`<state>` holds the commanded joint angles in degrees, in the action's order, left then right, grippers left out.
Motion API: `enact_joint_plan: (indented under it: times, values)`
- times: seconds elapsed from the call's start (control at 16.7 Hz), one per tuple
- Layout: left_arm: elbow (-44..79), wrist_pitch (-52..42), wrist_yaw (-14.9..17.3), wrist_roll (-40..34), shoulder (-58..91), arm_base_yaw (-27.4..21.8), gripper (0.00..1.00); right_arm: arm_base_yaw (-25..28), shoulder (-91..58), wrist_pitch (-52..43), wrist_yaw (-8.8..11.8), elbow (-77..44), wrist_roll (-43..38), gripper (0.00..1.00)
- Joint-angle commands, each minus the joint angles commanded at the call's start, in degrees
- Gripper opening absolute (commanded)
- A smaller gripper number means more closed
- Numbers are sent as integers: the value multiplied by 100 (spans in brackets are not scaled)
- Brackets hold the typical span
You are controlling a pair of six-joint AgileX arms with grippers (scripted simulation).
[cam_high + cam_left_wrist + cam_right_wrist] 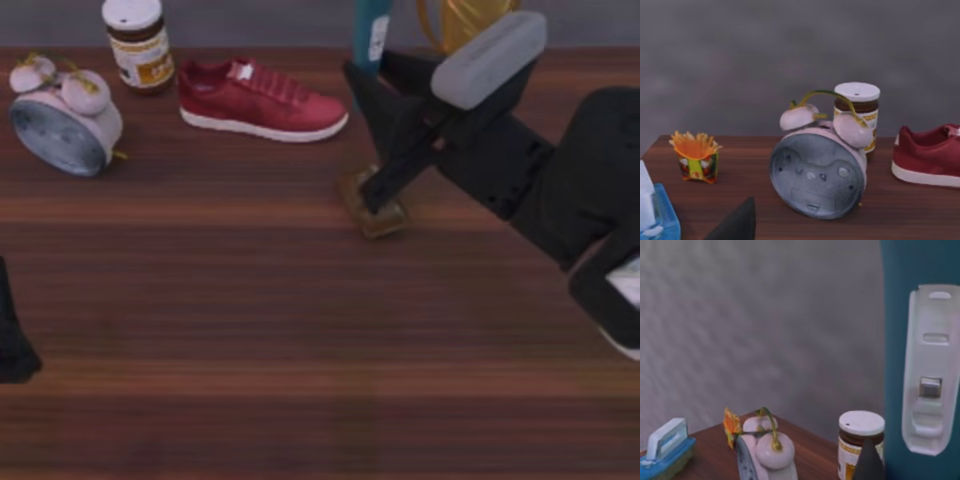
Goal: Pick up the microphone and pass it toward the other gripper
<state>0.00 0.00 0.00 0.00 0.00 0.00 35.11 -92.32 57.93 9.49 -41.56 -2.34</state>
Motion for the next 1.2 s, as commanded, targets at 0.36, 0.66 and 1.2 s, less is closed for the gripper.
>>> enact_joint_plan:
  times: [0.36,0.66,1.2]
  values:
    - [0,0,0,0,0,0,100,74,3,36,-72,9,-15,0]
    - [0,0,0,0,0,0,100,91,25,45,-91,27,-6,0]
    - [1350,745,1527,221,2168,-530,100,91,25,45,-91,27,-6,0]
